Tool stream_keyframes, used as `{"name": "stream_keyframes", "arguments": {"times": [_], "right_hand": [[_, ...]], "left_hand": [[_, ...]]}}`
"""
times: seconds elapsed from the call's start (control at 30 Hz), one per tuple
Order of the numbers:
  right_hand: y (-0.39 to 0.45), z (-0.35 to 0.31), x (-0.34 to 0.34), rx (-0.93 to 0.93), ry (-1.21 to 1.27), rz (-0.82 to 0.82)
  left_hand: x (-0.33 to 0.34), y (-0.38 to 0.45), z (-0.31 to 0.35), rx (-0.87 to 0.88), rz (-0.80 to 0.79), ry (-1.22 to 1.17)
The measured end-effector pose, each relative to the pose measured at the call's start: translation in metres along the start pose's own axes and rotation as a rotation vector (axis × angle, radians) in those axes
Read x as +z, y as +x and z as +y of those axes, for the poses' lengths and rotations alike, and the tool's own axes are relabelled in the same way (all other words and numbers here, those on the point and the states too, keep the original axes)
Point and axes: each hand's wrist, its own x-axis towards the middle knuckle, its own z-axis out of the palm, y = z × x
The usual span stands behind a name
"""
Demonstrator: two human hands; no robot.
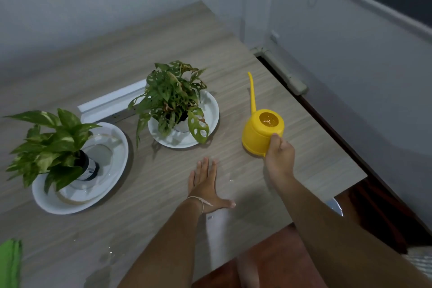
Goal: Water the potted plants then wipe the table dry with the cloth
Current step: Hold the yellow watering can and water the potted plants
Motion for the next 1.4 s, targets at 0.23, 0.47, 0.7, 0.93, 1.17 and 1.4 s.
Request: {"name": "stream_keyframes", "arguments": {"times": [0.23,0.47,0.7,0.93,1.17,1.4], "right_hand": [[-0.044,-0.013,-0.029,-0.033,0.066,0.022],[-0.11,-0.037,-0.029,-0.033,0.142,0.014],[-0.169,-0.068,-0.007,-0.063,0.152,-0.047],[-0.196,-0.103,0.02,-0.142,0.117,-0.11],[-0.206,-0.11,0.04,-0.137,0.048,-0.072],[-0.206,-0.127,0.033,-0.167,0.046,-0.014]], "left_hand": [[-0.004,-0.022,-0.01,0.028,0.174,-0.112],[-0.012,-0.064,-0.056,-0.085,0.272,-0.105],[-0.014,-0.098,-0.1,-0.094,0.233,-0.084],[-0.007,-0.098,-0.114,-0.22,0.057,-0.084],[0.005,-0.096,-0.122,-0.195,0.029,-0.1],[0.009,-0.093,-0.128,-0.201,0.022,-0.106]]}}
